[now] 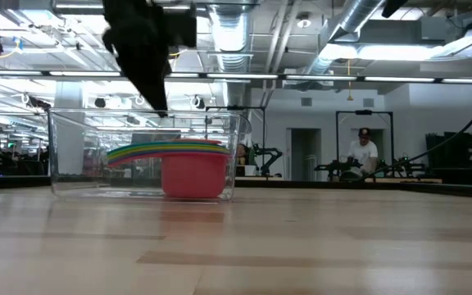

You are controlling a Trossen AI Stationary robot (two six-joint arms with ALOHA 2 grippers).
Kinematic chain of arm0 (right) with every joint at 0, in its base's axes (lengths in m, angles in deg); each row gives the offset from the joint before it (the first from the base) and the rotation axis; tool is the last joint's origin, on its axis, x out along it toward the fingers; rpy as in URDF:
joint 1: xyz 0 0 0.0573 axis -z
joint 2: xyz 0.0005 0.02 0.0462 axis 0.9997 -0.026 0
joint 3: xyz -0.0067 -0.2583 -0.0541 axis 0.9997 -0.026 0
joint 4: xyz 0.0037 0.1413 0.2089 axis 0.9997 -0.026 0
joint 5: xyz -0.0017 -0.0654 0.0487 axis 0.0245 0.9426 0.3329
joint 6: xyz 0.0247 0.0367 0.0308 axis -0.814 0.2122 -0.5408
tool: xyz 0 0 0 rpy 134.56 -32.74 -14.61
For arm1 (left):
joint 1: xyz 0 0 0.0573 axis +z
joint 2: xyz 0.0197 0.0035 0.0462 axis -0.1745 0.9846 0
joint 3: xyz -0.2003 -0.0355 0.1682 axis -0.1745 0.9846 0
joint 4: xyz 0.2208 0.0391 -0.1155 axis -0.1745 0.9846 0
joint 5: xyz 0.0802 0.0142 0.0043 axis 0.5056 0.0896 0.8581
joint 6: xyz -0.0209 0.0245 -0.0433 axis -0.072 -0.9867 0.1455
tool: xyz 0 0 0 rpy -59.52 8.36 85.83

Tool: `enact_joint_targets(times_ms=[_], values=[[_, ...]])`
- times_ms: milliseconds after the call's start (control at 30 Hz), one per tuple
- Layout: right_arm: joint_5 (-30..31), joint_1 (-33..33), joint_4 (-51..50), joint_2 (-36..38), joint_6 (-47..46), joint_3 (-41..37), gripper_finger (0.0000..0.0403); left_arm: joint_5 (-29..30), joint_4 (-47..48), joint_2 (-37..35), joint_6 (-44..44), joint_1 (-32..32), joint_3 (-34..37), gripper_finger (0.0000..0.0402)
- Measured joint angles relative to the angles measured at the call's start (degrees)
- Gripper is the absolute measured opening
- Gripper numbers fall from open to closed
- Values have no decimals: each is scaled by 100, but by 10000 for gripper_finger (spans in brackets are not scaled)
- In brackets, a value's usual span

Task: Nest measuring cups in basket
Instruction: Stack the orange measuring cup on top the light blue measuring cup in the transparent bin

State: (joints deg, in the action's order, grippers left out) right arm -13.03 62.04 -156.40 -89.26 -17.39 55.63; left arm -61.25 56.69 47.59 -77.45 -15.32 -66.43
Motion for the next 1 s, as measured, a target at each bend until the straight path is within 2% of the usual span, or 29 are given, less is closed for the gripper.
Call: enact_joint_targets(times_ms=[267, 433, 667, 800, 900, 1000], values=[[-7, -1, 12, 0, -20, 0, 118, 65, -315, 404, -553, 629, 152, 0], [-127, -1, 79, 0, -34, 0, 118, -39, -410, 468, -833, 788, 150, 0], [-157, -1, 87, 0, -35, 0, 118, -284, -285, 529, -1015, 709, 148, 0], [-155, -1, 83, 0, -33, 0, 118, -242, -294, 686, -991, 578, 141, 0], [-154, -1, 85, -1, -35, 0, 118, 64, -189, 836, -906, 479, 150, 0], [-153, -1, 73, -2, -33, 0, 118, -99, -235, 875, -822, 445, 128, 0]])
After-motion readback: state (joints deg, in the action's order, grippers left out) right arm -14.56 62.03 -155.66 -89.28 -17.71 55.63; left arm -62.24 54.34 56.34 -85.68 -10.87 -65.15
